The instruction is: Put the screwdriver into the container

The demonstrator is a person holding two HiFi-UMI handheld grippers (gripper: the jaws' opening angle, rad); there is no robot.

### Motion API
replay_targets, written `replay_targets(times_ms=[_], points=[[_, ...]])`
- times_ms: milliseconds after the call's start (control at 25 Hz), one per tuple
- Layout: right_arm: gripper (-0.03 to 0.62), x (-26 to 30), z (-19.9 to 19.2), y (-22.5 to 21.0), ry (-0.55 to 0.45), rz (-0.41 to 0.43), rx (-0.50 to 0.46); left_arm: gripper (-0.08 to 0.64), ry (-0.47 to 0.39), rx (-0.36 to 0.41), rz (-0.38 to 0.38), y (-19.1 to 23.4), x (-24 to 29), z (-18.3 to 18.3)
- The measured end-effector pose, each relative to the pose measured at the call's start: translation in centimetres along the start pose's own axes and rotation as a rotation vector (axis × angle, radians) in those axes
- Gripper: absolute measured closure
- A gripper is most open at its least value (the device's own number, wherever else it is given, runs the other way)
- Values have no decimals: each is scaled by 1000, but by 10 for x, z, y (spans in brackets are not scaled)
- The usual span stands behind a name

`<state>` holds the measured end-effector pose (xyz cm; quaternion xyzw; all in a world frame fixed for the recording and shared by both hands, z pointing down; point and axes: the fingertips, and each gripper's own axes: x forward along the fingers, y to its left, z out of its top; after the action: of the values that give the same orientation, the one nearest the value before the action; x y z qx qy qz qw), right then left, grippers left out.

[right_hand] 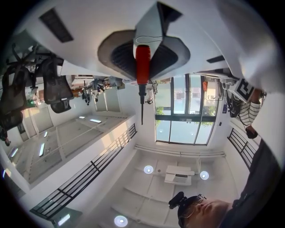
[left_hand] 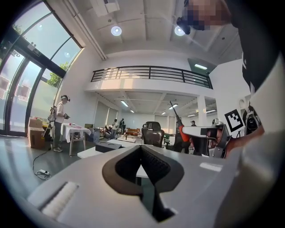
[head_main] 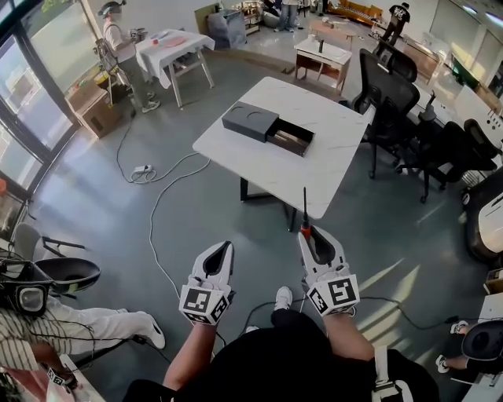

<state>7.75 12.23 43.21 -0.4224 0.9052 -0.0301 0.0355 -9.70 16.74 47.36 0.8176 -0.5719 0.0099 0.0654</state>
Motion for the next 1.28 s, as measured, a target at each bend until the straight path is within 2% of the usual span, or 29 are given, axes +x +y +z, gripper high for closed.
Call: replay_targets(times_ms=[280, 520, 880, 1280], points=[[495, 20, -6, -63, 18, -13, 26, 551, 34, 8, -12, -9, 63, 3], [495, 33, -13, -96, 38, -8, 39, 551, 42, 15, -21, -18, 100, 4], [495, 67, -17, -106, 56, -3, 23, 551, 42, 9, -14, 2, 122, 9], [495, 121, -28, -112, 69, -67, -12, 551, 37, 17, -82, 51, 163, 11]])
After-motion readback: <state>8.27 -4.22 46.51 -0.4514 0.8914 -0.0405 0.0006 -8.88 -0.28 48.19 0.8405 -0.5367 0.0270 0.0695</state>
